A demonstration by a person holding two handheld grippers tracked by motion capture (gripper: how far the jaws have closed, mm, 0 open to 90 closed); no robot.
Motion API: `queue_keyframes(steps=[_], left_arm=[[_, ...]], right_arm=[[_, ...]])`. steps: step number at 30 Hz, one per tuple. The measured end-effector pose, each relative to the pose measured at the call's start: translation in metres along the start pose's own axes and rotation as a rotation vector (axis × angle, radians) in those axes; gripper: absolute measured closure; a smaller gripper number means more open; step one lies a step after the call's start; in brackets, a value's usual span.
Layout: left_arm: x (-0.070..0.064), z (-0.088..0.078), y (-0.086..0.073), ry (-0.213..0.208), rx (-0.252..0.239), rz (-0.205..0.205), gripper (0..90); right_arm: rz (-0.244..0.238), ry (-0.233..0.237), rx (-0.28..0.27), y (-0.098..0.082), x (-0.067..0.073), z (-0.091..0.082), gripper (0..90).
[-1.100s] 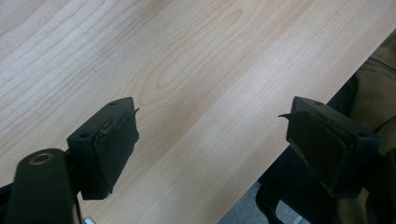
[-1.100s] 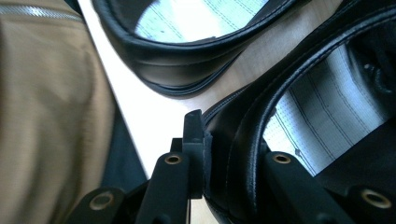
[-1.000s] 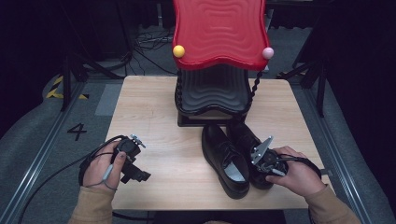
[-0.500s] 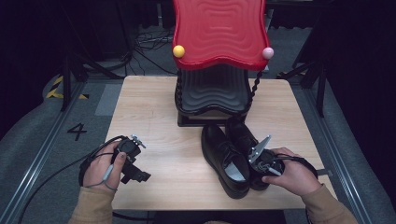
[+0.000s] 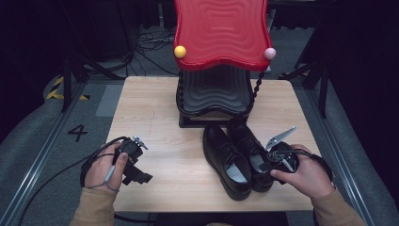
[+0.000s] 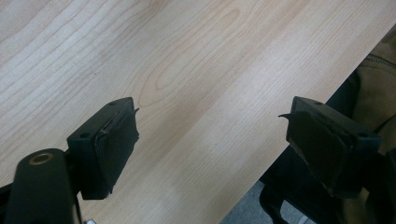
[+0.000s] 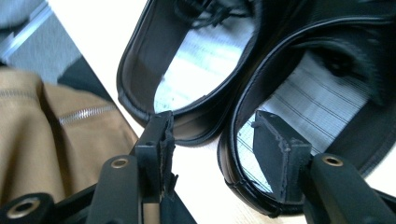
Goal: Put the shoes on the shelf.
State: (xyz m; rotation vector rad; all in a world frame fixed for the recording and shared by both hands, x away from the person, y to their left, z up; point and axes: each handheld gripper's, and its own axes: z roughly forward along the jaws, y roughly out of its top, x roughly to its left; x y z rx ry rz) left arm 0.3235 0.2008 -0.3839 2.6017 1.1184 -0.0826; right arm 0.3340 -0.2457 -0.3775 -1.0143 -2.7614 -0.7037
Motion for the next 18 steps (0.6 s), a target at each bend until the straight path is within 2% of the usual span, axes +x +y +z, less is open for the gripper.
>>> queue_keyframes(steps=[4, 5, 8, 12, 16, 18], left_arm=[[0.0, 0.0, 0.001, 0.01, -0.004, -0.016, 17.1], [0.0, 0.0, 0.001, 0.01, -0.004, -0.016, 17.1], [0.0, 0.0, 0.002, 0.017, 0.0, -0.027, 17.1], [0.001, 0.001, 0.002, 0.024, -0.01, -0.044, 17.1], [0.0, 0.001, 0.001, 0.024, -0.007, -0.047, 17.1], [0.0, 0.001, -0.001, 0.022, -0.004, -0.032, 17.1]], right_arm=[[0.092, 0.002, -0.047, 0.001, -0.001, -0.003, 47.9], [0.092, 0.002, -0.047, 0.001, -0.001, -0.003, 47.9], [0.149, 0.002, -0.06, 0.003, -0.001, -0.002, 47.0], [0.222, -0.007, -0.031, 0.007, -0.003, 0.008, 45.4], [0.25, -0.024, -0.021, 0.011, -0.005, 0.016, 44.0], [0.262, -0.03, -0.017, 0.013, -0.006, 0.021, 43.7]])
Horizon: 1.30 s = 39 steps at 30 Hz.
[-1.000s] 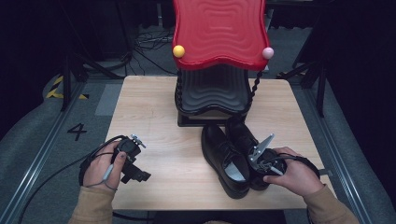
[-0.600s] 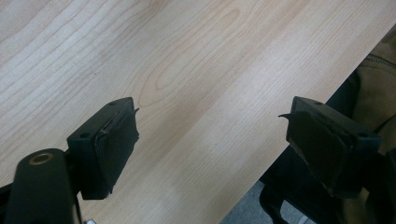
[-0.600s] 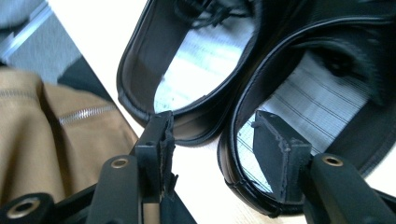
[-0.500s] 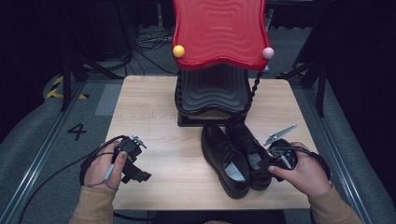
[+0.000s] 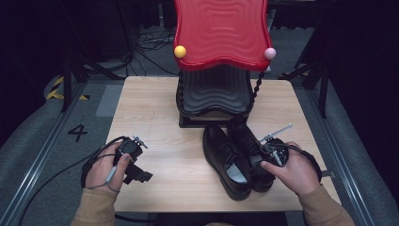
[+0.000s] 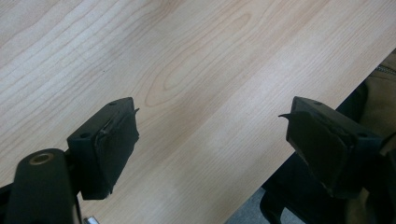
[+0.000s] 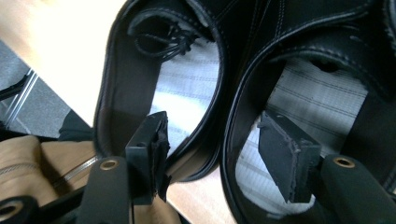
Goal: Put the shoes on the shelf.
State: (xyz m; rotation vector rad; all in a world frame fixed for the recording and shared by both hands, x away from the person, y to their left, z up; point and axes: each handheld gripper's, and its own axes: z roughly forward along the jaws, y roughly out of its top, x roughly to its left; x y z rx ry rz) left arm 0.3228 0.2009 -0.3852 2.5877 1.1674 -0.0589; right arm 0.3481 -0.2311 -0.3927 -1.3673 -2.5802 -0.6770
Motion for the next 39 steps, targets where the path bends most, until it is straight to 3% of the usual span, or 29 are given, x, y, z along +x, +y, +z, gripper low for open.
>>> queue_keyframes(steps=[9, 17, 20, 29, 32, 35, 37, 39], left_arm=[[-0.001, -0.003, -0.01, 0.006, -0.011, -0.015, 17.1], [-0.002, -0.004, -0.018, 0.011, -0.015, -0.04, 17.1], [-0.002, -0.005, -0.021, 0.016, -0.017, -0.048, 17.1], [-0.002, -0.007, -0.022, 0.017, -0.022, -0.055, 17.1], [-0.001, -0.007, -0.021, 0.017, -0.024, -0.051, 17.2], [-0.001, -0.008, -0.019, 0.016, -0.03, -0.039, 17.1], [-0.002, -0.008, -0.018, 0.015, -0.028, -0.035, 17.1], [-0.002, -0.008, -0.016, 0.012, -0.031, -0.032, 17.1]], right_arm=[[0.034, -0.044, -0.005, 0.012, -0.003, 0.026, 48.3], [0.019, -0.115, 0.017, 0.02, 0.001, 0.043, 54.9], [0.023, -0.159, 0.04, 0.024, 0.003, 0.046, 61.0], [0.002, -0.216, 0.134, 0.036, 0.007, 0.05, 72.1], [-0.016, -0.207, 0.179, 0.042, 0.006, 0.051, 72.8], [-0.086, -0.184, 0.174, 0.039, 0.004, 0.05, 72.7], [-0.054, -0.171, 0.188, 0.042, 0.001, 0.05, 73.8], [-0.02, -0.188, 0.193, 0.043, 0.003, 0.051, 74.4]])
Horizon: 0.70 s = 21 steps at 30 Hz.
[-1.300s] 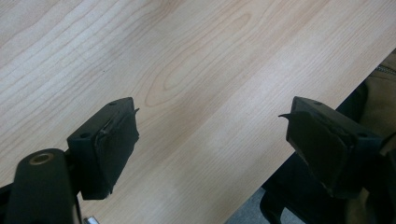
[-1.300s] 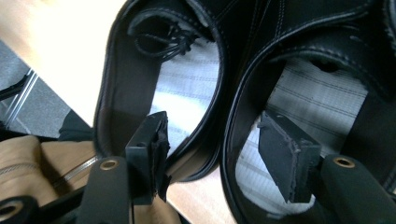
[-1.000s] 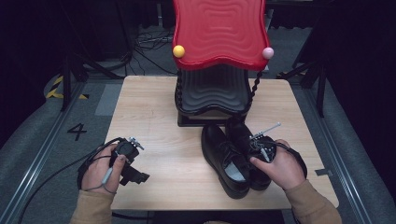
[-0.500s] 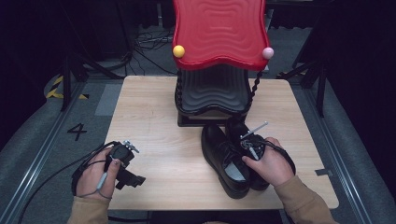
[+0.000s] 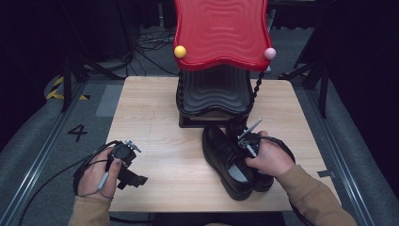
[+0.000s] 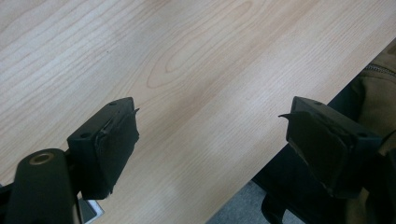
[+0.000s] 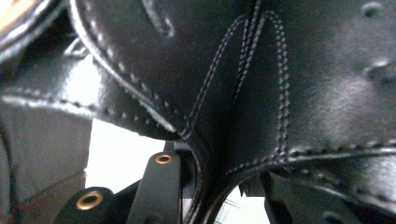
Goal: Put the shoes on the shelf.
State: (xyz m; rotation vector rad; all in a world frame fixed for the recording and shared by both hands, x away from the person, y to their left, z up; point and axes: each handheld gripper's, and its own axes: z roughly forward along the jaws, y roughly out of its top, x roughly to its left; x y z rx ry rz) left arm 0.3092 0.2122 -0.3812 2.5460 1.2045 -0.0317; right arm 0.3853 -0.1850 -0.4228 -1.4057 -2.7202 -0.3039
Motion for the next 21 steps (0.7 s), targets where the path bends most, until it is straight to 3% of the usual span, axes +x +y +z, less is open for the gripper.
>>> queue_keyframes(steps=[5, 13, 18, 21], left_arm=[[0.001, -0.001, 0.001, 0.001, -0.004, -0.002, 17.1], [0.002, -0.004, 0.001, -0.005, -0.013, 0.006, 17.1], [0.003, -0.006, -0.002, -0.003, -0.02, -0.004, 17.1], [0.003, -0.007, -0.002, -0.006, -0.023, 0.003, 17.1]], right_arm=[[0.04, -0.021, 0.009, 0.002, 0.003, 0.0, 76.6], [0.144, 0.0, 0.041, 0.005, -0.005, -0.007, 81.8], [0.167, 0.07, 0.034, 0.004, -0.005, -0.023, 82.1], [0.152, 0.078, 0.044, 0.004, -0.001, -0.035, 82.2]])
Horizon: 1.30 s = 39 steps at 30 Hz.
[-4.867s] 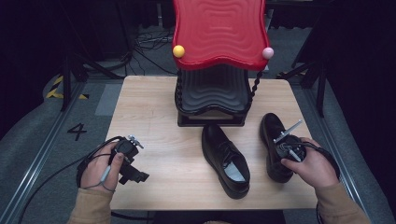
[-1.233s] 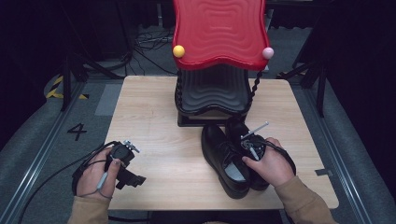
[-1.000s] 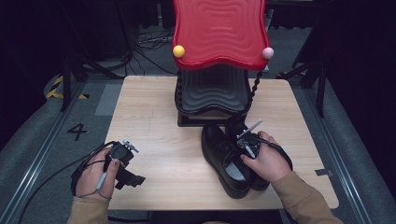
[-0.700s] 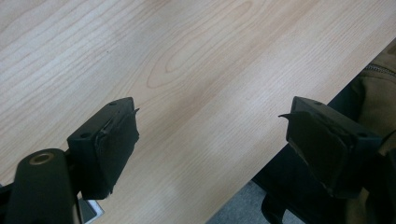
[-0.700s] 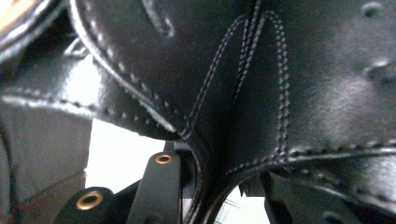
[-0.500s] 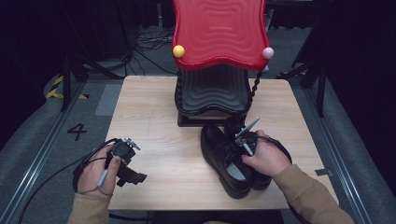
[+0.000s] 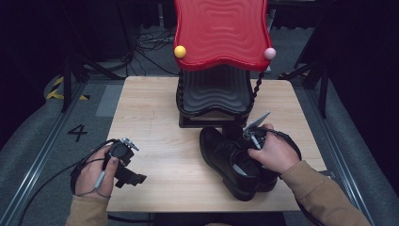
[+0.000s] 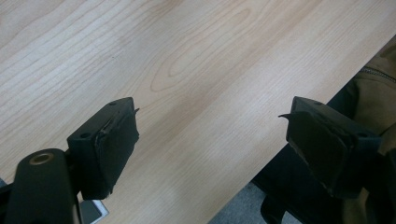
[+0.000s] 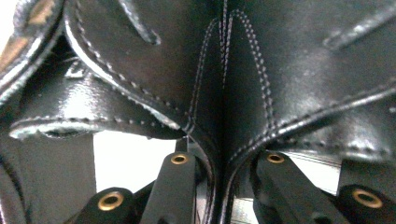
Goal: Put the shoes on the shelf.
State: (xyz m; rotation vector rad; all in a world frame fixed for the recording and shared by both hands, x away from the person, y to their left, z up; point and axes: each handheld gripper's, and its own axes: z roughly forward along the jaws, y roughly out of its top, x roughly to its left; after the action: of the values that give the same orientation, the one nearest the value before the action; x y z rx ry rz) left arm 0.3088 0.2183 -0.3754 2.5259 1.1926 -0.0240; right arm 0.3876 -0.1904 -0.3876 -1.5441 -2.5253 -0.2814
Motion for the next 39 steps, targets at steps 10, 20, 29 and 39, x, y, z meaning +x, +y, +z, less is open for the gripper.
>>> queue_keyframes(steps=[10, 20, 29, 39], left_arm=[[0.0, -0.003, -0.001, 0.003, -0.012, -0.006, 17.1], [0.001, -0.006, -0.003, 0.002, -0.02, -0.004, 17.1], [0.0, -0.008, -0.004, 0.005, -0.025, -0.008, 17.0], [0.0, -0.009, -0.006, 0.008, -0.026, -0.011, 17.0]], right_arm=[[-0.029, -0.002, 0.007, -0.008, 0.011, -0.047, 82.2], [-0.043, -0.021, 0.032, -0.008, 0.014, -0.083, 82.2], [-0.062, -0.036, 0.03, -0.01, 0.021, -0.112, 82.2], [-0.095, -0.025, 0.015, -0.016, 0.031, -0.155, 82.2]])
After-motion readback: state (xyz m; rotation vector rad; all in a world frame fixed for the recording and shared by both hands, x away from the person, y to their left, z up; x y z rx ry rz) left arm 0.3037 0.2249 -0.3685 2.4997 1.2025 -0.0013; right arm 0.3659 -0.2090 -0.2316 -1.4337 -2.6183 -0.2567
